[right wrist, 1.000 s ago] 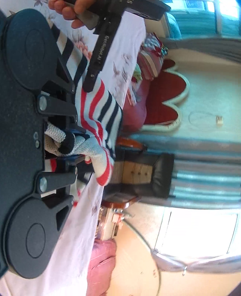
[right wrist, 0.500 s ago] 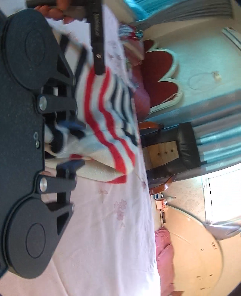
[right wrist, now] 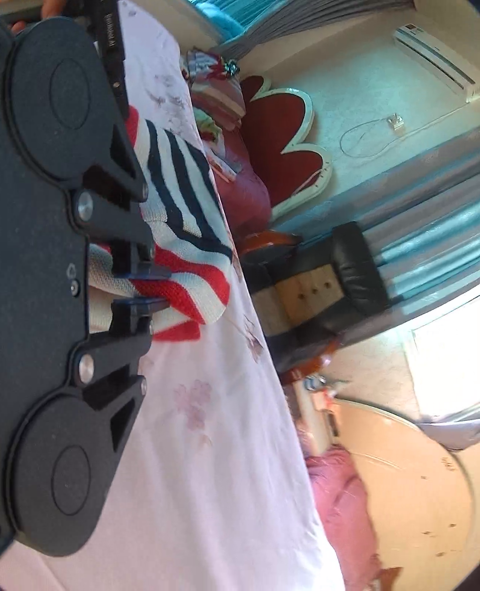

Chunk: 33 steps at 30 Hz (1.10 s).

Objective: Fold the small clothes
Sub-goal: 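Lay the folded sweater down, open both tools and withdraw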

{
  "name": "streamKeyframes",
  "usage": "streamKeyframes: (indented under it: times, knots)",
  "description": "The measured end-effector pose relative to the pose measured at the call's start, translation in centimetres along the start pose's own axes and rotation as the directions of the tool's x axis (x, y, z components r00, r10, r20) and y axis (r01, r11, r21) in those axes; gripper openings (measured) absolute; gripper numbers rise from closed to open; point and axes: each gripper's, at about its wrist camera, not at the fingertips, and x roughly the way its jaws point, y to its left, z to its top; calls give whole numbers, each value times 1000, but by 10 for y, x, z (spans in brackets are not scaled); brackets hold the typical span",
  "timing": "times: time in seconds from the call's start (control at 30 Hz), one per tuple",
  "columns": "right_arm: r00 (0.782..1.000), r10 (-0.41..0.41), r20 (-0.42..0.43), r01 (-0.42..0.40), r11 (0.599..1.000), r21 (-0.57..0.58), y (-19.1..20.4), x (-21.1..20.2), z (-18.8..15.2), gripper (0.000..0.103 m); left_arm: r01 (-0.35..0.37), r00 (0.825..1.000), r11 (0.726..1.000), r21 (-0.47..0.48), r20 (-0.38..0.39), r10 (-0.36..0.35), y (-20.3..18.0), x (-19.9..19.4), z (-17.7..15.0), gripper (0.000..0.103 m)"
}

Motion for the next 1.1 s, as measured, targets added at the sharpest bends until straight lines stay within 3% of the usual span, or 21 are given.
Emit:
streamKeyframes:
  times: [0.1,0.2,0.3,0.43,0.6,0.7,0.87,1.0,1.03,1.1]
  knots:
    - [997,-41,-58,41,999,-3,-8,13,-10,9,-8,999,1000,1,-40,8,-5,10,1,74]
    - [996,-42,-78,43,999,7,-9,17,-10,12,-36,999,999,36,-31,37,-7,7,2,81]
    - [998,-63,-22,63,998,6,-1,-10,-2,18,-28,999,996,90,26,26,-15,-23,2,77]
    - [1000,20,16,-20,999,-42,15,-68,-11,12,6,998,987,158,65,-17,-32,-66,-19,76]
    - [994,79,-70,-91,979,-181,47,-97,-44,6,-29,999,981,192,33,23,-36,-81,-53,76]
    - [989,-17,-145,-15,977,-212,48,-85,-62,0,-30,1000,987,157,15,28,-28,-81,-69,76]
    - [988,-53,-147,21,977,-213,51,-81,-78,0,-56,998,986,157,32,51,-26,-81,-82,82]
    - [985,-58,-164,30,985,-169,49,-83,-72,0,-50,999,992,118,22,47,-24,-94,-71,84]
    - [985,-66,-158,40,986,-161,50,-88,-69,4,-50,997,992,116,57,44,-25,-103,-67,84]
    - [995,-58,-77,44,985,-165,56,-109,-60,24,-53,993,993,107,109,41,-22,-114,-58,84]
